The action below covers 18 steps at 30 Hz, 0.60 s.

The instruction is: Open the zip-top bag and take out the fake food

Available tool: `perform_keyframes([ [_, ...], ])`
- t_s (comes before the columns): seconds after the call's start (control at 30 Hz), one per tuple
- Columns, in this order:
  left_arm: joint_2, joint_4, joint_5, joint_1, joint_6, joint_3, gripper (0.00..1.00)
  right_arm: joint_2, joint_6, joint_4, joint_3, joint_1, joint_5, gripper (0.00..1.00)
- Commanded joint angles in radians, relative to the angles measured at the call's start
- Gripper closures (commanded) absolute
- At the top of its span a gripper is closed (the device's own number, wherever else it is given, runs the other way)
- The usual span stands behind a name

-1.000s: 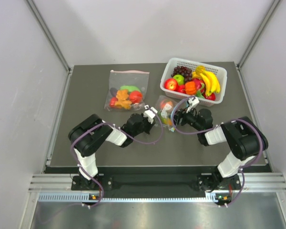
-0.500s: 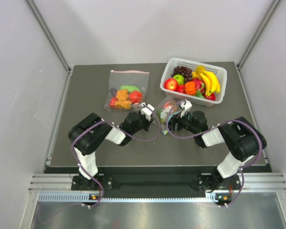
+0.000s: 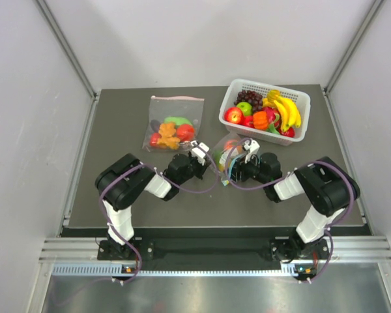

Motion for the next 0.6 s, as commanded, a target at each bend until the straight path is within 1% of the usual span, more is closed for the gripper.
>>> perform_keyframes([
  [0.0, 0.015, 0.095, -0.013, 0.007, -0.015, -0.012, 1.0, -0.015, -0.005, 0.013, 0.009, 0.014, -0.025, 0.62],
  [0.1, 0.017, 0.098, -0.063, 0.018, -0.023, -0.023, 1.0, -0.063, -0.005, 0.01, -0.015, 0.015, -0.007, 0.65],
  [0.17, 0.014, 0.12, -0.065, 0.037, -0.049, -0.038, 1.0, -0.106, -0.003, 0.0, -0.034, 0.014, 0.008, 0.66],
  [0.3, 0.004, 0.175, -0.056, 0.08, -0.09, -0.074, 1.0, -0.187, 0.003, -0.023, -0.067, 0.015, 0.047, 0.66],
  [0.57, -0.005, 0.243, -0.08, 0.103, -0.101, -0.12, 1.0, -0.318, 0.007, -0.083, -0.124, 0.029, 0.114, 0.64],
])
